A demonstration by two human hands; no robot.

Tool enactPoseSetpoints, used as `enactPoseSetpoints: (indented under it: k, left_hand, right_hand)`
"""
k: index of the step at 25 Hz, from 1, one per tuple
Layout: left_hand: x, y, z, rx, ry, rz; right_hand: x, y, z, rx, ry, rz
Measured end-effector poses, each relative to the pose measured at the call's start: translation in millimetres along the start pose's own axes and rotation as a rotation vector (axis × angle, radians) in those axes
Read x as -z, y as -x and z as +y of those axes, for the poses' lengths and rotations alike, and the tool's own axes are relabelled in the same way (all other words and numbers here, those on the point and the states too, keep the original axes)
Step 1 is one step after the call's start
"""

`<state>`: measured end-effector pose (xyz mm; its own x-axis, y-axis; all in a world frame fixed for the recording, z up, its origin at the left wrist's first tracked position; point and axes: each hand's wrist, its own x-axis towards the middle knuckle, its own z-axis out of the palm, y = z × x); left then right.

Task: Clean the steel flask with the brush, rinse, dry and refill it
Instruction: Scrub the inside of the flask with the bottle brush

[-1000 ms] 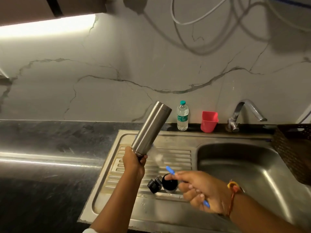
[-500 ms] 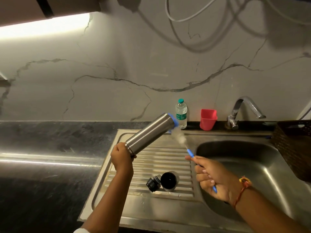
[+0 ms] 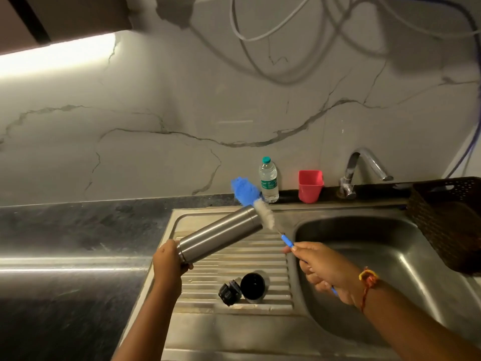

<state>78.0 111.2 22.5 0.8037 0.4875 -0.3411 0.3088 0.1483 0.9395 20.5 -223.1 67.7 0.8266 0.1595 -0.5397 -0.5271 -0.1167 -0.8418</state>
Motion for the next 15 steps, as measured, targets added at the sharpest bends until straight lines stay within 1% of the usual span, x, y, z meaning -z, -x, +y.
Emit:
enactPoseSetpoints:
  k: [4,7,8,12,13,15]
  left_hand:
    - [-0.8,-4.1,4.5,-0.005,0.059,0.093]
    - [-10.3,1.8,6.4,-0.04,0.021,0.009]
    - [-13.2,2.5,5.7,-0.044,0.02,0.01]
    - [-0.6,-9.4,12.0,0.003,0.072,0.15]
    - [2.8,-9.7,11.7,-0.005,0.06,0.147]
    - [-1.4,-2.5,8.1,-0.06,0.01,0.068]
  right_hand:
    - [-8.9,13.3,4.7,-0.011,0.007,-0.031]
    - [-2.4,3.9,-6.2,0.004,0.006,0.008]
    - [-0.8,3.0,-9.0,0.009,0.008,0.015]
    - [-1.0,21.5,-3.6,0.001,0.006,-0.066]
    - [-1.6,23.9,-3.8,-0.003,0.006,-0.075]
    - [-2.6,15.1,-9.8,0.004,-0.01,-0.048]
